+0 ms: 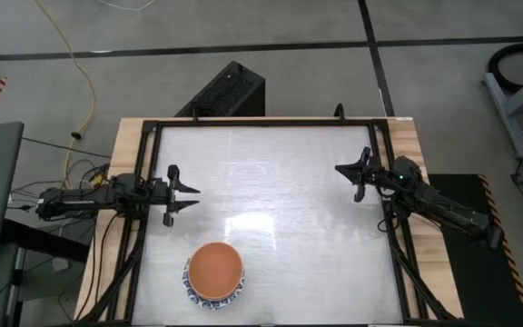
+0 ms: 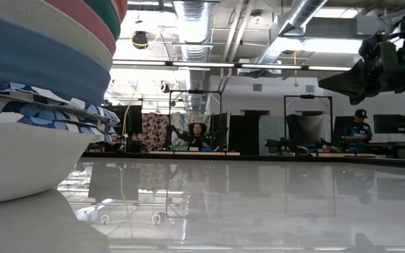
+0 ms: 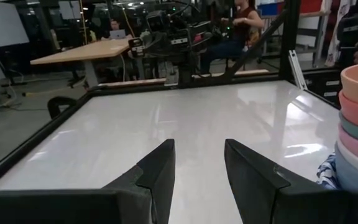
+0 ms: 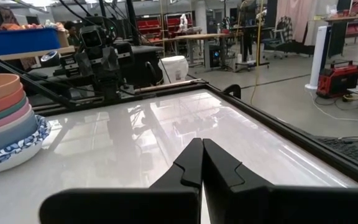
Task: Nest bowls inside each other
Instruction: Return to Home Position
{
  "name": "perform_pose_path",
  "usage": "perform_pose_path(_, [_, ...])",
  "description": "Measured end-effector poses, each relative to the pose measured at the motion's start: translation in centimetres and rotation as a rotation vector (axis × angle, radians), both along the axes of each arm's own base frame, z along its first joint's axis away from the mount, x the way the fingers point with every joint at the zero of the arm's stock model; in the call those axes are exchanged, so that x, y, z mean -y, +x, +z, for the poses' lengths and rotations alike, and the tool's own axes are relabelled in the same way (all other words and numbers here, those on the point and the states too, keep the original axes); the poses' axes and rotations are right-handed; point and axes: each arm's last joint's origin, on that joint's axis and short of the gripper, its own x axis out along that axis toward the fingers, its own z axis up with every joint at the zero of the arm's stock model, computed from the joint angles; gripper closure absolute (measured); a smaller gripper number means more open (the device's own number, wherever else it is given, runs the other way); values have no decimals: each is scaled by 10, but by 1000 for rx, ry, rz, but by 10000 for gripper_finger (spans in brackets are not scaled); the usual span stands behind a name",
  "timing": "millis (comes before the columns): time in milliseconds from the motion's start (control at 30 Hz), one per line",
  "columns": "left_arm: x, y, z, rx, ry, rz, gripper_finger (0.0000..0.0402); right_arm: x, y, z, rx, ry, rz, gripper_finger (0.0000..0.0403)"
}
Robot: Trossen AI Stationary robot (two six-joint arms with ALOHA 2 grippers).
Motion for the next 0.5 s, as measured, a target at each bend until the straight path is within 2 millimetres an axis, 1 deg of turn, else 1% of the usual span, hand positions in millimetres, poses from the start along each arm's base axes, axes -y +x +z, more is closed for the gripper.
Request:
perform_pose_path(133, [0,0,0,0,-24,0,272,0,0,0,16,43,-3,378])
perform_pose_path(500, [0,0,0,-1,-33,0,272,1,0,0,25,71,-16,378])
